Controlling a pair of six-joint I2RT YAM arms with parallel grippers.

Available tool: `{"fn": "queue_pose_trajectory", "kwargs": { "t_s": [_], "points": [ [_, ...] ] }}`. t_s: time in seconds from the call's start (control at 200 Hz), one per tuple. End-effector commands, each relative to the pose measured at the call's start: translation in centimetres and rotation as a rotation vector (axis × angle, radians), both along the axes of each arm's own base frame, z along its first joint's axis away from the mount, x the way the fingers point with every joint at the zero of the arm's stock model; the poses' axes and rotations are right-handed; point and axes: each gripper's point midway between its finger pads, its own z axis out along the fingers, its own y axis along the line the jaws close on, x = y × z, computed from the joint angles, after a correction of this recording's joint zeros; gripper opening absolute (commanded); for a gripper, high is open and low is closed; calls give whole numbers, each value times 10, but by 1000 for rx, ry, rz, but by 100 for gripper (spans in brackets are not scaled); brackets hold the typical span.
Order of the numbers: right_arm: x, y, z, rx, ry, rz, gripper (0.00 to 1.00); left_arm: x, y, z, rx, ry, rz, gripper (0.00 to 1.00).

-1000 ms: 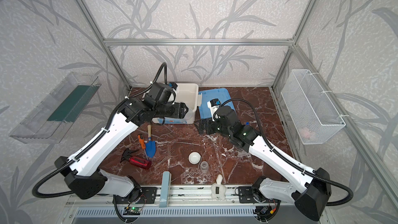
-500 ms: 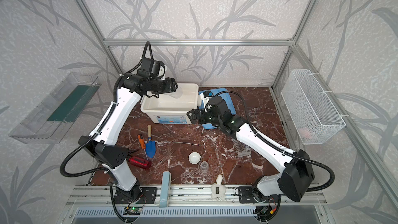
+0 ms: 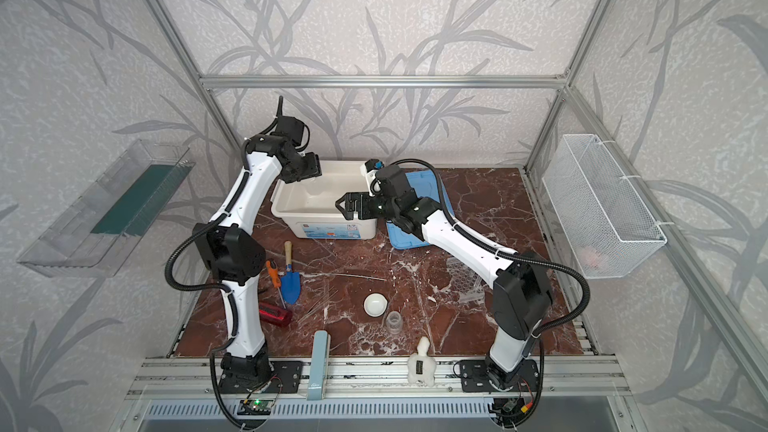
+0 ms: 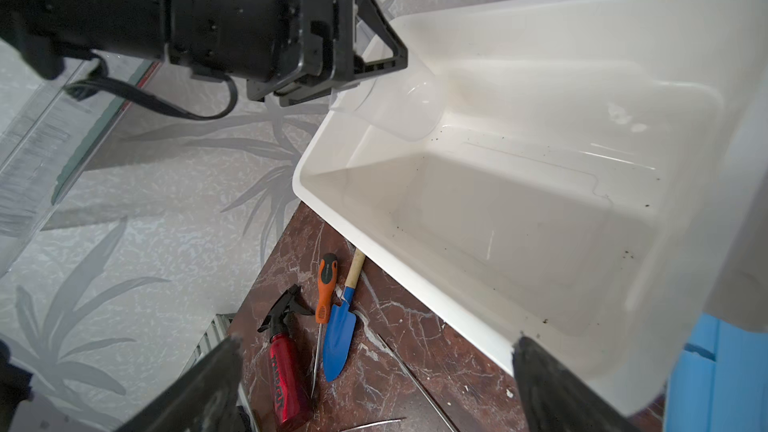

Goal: Organize the chemistry lab equipment
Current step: 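Lift the measuring cup and carry it over the white bin with the left gripper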

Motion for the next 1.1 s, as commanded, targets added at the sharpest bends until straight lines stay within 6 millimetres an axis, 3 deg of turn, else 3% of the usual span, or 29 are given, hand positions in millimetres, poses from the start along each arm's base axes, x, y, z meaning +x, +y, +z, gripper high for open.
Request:
{"fn": "queue_pose_trajectory", "kwargs": {
  "t_s": [0.0, 0.09, 0.205, 0.325, 0.505, 0.65, 0.845, 0.945, 1.095],
  "points": [
    [-5, 14, 5, 42, 3, 36, 99, 2, 10, -3, 13, 30, 14, 67],
    [-5, 13, -3, 32, 8, 30, 99, 3, 12, -16, 22, 60, 25, 67],
    [-4, 11, -9, 23, 10, 18, 99, 2, 19, -46, 60, 108, 47, 67],
    [-6, 11, -10, 25, 15, 24, 99, -9, 22, -67, 70, 165, 64, 67],
    [-6, 6, -16, 13, 14, 4, 99, -25, 21, -64, 49, 146, 80, 67],
    [-6, 5, -18, 19, 22, -1, 99, -55, 19, -60, 20, 175, 102, 67],
    [-8, 3, -19, 17, 22, -7, 99, -68, 10, -55, -16, 161, 86, 67],
    [-8, 1, -21, 12, 21, -11, 99, -66, 7, -55, -28, 159, 79, 66],
    [-9, 0, -17, 20, 6, -11, 99, -44, 9, -58, -12, 133, 76, 66]
  ]
}}
